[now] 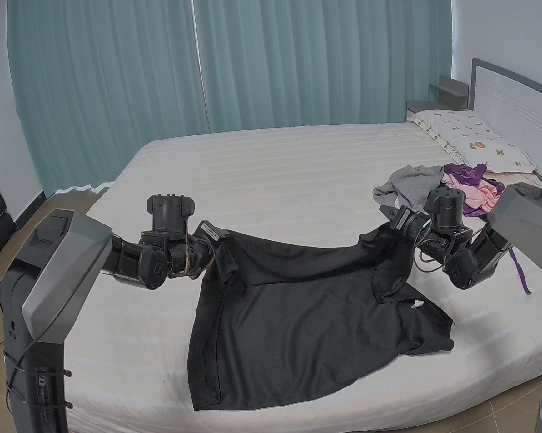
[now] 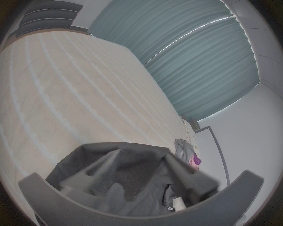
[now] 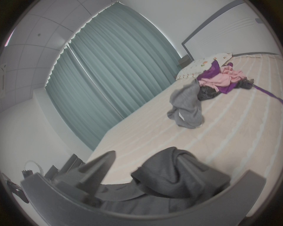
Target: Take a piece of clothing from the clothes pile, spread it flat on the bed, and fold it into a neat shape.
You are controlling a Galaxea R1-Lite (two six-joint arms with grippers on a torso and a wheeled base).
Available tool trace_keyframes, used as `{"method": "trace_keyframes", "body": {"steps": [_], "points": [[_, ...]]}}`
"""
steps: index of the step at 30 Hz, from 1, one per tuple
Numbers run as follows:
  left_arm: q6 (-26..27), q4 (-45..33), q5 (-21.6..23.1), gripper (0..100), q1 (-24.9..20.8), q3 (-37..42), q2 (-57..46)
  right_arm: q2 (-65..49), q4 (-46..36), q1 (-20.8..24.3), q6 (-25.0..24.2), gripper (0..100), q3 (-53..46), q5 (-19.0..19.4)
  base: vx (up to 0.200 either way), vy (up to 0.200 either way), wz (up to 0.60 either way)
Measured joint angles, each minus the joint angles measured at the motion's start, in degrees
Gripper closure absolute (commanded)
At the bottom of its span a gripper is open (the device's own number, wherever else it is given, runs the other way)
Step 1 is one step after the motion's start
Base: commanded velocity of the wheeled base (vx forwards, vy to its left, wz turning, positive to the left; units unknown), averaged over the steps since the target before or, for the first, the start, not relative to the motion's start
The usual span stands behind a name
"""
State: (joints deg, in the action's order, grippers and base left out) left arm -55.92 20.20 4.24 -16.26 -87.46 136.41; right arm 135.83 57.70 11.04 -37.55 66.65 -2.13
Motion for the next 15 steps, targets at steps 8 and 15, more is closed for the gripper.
{"method": "trace_keyframes", "body": {"steps": [8, 15], "points": [[0.28, -3.29, -0.79, 0, 0.76, 0.02, 3.69, 5.99, -4.08, -2.01, 3.41, 0, 2.10, 0.11, 0.000, 0.000, 0.00], [-0.41, -7.16, -0.39, 0, 3.54, -0.33, 3.83, 4.97, -4.55, -5.53, 0.35, 0, 3.22, 1.34, 0.000, 0.000, 0.00]]}}
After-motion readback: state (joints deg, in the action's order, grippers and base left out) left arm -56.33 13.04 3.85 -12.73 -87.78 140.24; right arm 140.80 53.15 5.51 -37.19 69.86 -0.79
